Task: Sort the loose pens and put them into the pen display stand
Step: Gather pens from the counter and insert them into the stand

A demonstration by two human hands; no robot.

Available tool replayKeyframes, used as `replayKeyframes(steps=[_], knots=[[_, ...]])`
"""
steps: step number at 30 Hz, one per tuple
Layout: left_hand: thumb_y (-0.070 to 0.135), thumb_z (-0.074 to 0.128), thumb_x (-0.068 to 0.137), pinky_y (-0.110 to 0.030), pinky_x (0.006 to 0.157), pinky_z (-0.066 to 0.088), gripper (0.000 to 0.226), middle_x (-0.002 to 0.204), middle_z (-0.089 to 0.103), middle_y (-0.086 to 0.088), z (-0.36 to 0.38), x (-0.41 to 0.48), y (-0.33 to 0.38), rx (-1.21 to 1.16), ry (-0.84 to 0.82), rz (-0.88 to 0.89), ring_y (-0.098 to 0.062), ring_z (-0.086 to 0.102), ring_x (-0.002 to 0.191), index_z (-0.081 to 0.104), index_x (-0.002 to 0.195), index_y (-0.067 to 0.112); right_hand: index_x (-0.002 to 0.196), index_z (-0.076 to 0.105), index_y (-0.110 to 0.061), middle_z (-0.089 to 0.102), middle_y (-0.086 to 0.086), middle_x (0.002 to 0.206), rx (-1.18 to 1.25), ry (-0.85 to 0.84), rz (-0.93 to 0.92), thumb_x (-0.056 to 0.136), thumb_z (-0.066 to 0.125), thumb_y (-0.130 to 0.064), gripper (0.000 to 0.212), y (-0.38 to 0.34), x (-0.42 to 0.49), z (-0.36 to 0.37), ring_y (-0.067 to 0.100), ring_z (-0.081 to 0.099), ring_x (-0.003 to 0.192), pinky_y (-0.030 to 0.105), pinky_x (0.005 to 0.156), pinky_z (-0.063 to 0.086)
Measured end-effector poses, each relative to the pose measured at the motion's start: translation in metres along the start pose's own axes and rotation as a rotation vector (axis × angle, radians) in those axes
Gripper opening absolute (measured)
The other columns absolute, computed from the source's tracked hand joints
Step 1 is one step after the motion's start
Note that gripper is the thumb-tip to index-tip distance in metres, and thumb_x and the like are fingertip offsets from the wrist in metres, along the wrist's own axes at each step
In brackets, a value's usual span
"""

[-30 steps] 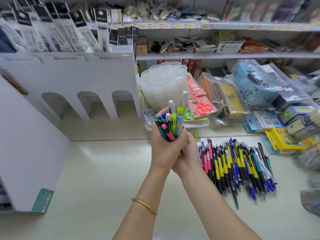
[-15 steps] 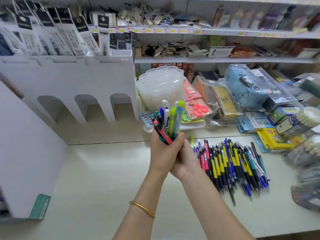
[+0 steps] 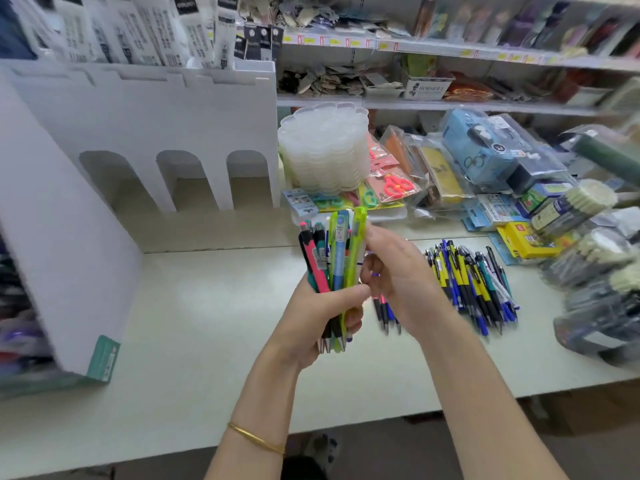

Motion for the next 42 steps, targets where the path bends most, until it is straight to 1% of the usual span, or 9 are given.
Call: replayKeyframes(steps=[5, 14, 20, 23, 27, 29, 32, 37, 42], knots=[[0.016, 0.069, 0.064, -0.023, 0.044, 0.035, 0.014, 0.067, 0.052, -0.009, -0.009, -0.068, -0.001, 0.001, -0.139, 0.014, -0.015, 0.040, 0.043, 0.067, 0.077, 0.016, 0.089, 0.066, -0.017, 0.043, 0.003, 0.058, 0.004, -0.159, -0.093, 0.091, 0.054, -0.027, 0.016, 0.011, -0.052, 0.031, 0.014, 0.034, 0.047, 0.021, 0.042, 0.026], [0.017, 0.072, 0.065, -0.026, 0.046, 0.043, 0.021, 0.080, 0.064, -0.010, -0.049, -0.195, -0.011, 0.101, -0.017, -0.044, -0.019, 0.049, 0.048, 0.071, 0.086, 0.018, 0.094, 0.052, -0.012, 0.045, 0.004, 0.065, -0.105, -0.001, 0.004, 0.093, 0.045, -0.008, 0.008, 0.052, -0.134, 0.110, 0.013, 0.038, 0.048, 0.022, 0.042, 0.034], [0.007, 0.060, 0.079, -0.029, 0.051, 0.053, 0.035, 0.091, 0.073, -0.014, -0.077, -0.240, -0.002, 0.098, 0.115, -0.066, -0.022, 0.067, 0.062, 0.056, 0.113, 0.011, 0.087, 0.041, -0.011, 0.040, 0.010, 0.070, -0.140, 0.080, 0.033, 0.095, 0.051, -0.023, 0.017, 0.057, -0.158, 0.157, 0.018, 0.042, 0.047, 0.022, 0.036, 0.033], [-0.001, 0.055, 0.089, -0.032, 0.055, 0.058, 0.032, 0.090, 0.074, -0.013, -0.092, -0.257, 0.011, 0.050, 0.158, -0.058, -0.025, 0.070, 0.067, 0.055, 0.120, 0.009, 0.089, 0.042, -0.010, 0.053, 0.012, 0.069, -0.182, 0.011, 0.043, 0.096, 0.048, -0.021, 0.014, 0.054, -0.161, 0.184, 0.014, 0.049, 0.045, 0.026, 0.041, 0.039], [0.002, 0.058, 0.089, -0.042, 0.070, 0.059, 0.013, 0.084, 0.073, -0.015, -0.138, -0.272, 0.029, -0.003, 0.382, -0.021, -0.036, 0.070, 0.085, 0.058, 0.101, 0.008, 0.088, 0.043, -0.014, 0.062, 0.012, 0.058, -0.261, 0.084, -0.146, 0.096, 0.044, -0.016, 0.007, 0.038, -0.154, 0.224, 0.016, 0.056, 0.051, 0.035, 0.059, 0.047], [0.002, 0.060, 0.089, -0.039, 0.065, 0.059, 0.013, 0.070, 0.069, -0.008, -0.166, -0.279, 0.040, -0.011, 0.474, -0.001, -0.028, 0.070, 0.071, 0.055, 0.100, 0.005, 0.087, 0.044, -0.013, 0.058, 0.015, 0.059, -0.293, 0.120, -0.224, 0.094, 0.045, -0.013, 0.008, 0.028, -0.148, 0.245, 0.012, 0.054, 0.049, 0.032, 0.057, 0.043], [0.002, 0.064, 0.087, -0.029, 0.051, 0.052, 0.027, 0.064, 0.061, -0.005, -0.206, -0.289, 0.062, 0.088, 0.511, 0.003, -0.017, 0.058, 0.049, 0.051, 0.110, 0.004, 0.088, 0.050, -0.018, 0.054, 0.004, 0.056, -0.301, 0.106, -0.265, 0.090, 0.046, -0.006, 0.012, 0.016, -0.137, 0.282, 0.009, 0.051, 0.052, 0.028, 0.058, 0.038], [0.009, 0.073, 0.081, -0.023, 0.052, 0.047, 0.039, 0.075, 0.059, -0.002, -0.268, -0.300, 0.105, 0.404, 0.460, 0.026, -0.012, 0.054, 0.052, 0.053, 0.113, 0.022, 0.099, 0.061, -0.019, 0.048, -0.009, 0.049, -0.328, 0.009, -0.316, 0.086, 0.049, 0.004, 0.029, 0.001, -0.119, 0.359, 0.006, 0.044, 0.049, 0.013, 0.051, 0.038], [0.012, 0.072, 0.082, -0.024, 0.062, 0.054, 0.043, 0.088, 0.062, 0.006, -0.316, -0.296, 0.139, 0.529, 0.393, 0.100, -0.002, 0.059, 0.066, 0.051, 0.107, 0.040, 0.103, 0.065, -0.021, 0.059, -0.022, 0.063, -0.492, -0.043, -0.326, 0.089, 0.064, -0.021, 0.014, -0.002, -0.099, 0.417, 0.005, 0.051, 0.047, 0.018, 0.053, 0.046]])
Point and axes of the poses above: each hand's wrist, its own x-axis towards the middle knuckle, its own z-axis out of the palm, y = z × x, the point moved 4 cm from there along x, towards the middle knuckle
